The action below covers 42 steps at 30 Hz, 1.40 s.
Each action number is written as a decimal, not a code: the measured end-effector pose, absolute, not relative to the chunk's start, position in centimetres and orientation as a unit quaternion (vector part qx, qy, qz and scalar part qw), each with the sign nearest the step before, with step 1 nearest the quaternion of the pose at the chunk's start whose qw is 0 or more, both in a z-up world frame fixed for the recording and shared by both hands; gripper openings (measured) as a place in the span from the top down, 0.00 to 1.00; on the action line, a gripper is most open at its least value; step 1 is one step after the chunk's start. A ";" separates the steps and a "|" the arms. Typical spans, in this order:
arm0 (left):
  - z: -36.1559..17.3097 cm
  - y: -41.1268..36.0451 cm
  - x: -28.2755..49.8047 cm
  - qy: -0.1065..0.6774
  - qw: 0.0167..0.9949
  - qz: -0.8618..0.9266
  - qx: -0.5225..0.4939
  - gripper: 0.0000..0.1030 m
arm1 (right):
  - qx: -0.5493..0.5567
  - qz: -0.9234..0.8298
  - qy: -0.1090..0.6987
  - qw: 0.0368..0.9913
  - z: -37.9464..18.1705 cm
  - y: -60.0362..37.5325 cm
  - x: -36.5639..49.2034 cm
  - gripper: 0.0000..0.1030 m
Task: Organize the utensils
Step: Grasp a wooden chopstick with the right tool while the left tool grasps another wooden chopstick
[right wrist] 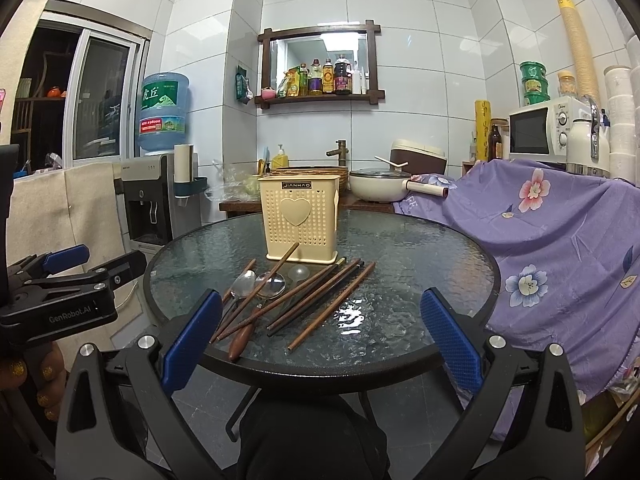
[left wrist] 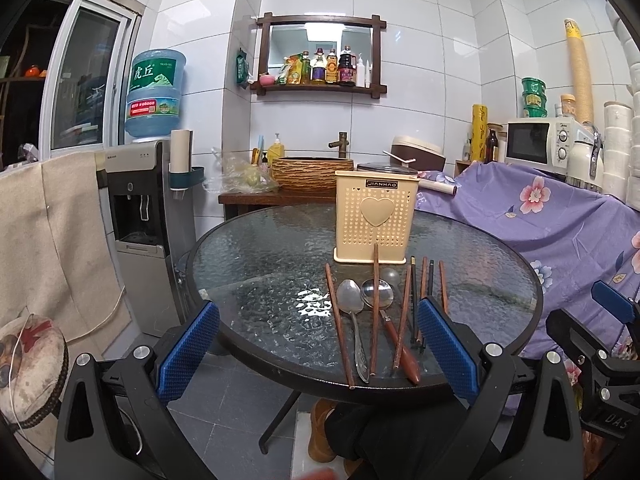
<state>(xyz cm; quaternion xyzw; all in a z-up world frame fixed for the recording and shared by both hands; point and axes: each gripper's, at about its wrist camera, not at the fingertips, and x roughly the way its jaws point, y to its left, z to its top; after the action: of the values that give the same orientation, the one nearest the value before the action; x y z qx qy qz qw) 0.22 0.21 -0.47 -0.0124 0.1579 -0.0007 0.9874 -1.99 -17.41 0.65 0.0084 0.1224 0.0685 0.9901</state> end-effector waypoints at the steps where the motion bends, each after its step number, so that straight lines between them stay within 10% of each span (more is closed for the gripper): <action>1: -0.4 0.2 0.3 0.159 0.987 -0.004 -0.012 0.06 | 0.008 0.069 0.125 0.990 0.6 -17.4 -1.8 0.05; 17: -0.7 0.2 6.1 0.220 0.974 -0.051 0.016 0.06 | -0.014 0.094 0.234 0.968 -0.5 -18.6 6.4 0.08; 28: -0.8 -1.5 15.5 0.309 0.945 -0.089 0.055 0.21 | 0.035 0.094 0.382 0.919 -2.5 -21.1 19.6 0.47; 42: -0.4 -3.6 23.5 0.372 0.919 -0.111 0.066 0.43 | 0.064 0.064 0.494 0.865 -4.0 -20.9 29.6 0.71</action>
<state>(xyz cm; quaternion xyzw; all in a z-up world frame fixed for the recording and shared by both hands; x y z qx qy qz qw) 23.45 -3.57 -0.36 0.0658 0.3721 -0.1111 0.9192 29.62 -20.93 -4.01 0.0639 0.4936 0.0640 0.8650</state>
